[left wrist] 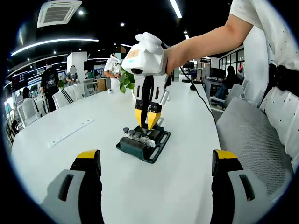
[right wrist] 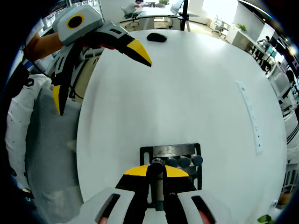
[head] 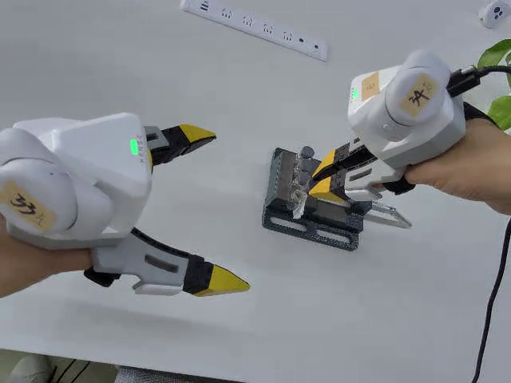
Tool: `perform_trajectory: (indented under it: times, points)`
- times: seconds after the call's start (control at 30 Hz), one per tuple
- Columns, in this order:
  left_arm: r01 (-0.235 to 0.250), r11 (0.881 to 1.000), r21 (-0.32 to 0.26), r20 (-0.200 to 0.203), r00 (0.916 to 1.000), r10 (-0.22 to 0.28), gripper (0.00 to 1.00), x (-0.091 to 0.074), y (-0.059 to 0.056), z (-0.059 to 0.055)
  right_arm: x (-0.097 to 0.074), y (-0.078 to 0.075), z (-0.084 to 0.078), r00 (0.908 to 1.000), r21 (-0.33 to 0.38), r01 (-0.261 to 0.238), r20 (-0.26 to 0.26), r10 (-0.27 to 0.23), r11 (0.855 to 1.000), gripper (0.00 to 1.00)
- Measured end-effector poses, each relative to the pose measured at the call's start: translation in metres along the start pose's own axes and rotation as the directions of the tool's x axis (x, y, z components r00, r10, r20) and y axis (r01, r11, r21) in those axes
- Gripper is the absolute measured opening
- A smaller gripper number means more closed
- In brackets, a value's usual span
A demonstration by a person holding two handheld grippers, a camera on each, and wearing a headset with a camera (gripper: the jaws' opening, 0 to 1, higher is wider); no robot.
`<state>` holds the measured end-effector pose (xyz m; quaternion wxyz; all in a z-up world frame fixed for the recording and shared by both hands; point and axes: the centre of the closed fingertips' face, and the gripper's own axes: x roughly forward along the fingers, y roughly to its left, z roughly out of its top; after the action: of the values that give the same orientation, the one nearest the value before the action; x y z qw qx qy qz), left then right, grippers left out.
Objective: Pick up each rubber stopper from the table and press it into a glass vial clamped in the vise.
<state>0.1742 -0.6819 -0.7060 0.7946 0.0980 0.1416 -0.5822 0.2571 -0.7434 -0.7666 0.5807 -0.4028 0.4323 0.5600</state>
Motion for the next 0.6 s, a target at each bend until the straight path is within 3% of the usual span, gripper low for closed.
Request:
perform_trajectory:
  times: [0.6]
  points:
    - [0.003,1.000,-0.016,0.013,0.9999,-0.003,0.99,-0.002,-0.002,-0.005,0.014,-0.002,-0.006,0.9976,-0.015,-0.017,-0.067,0.016,1.000,0.06]
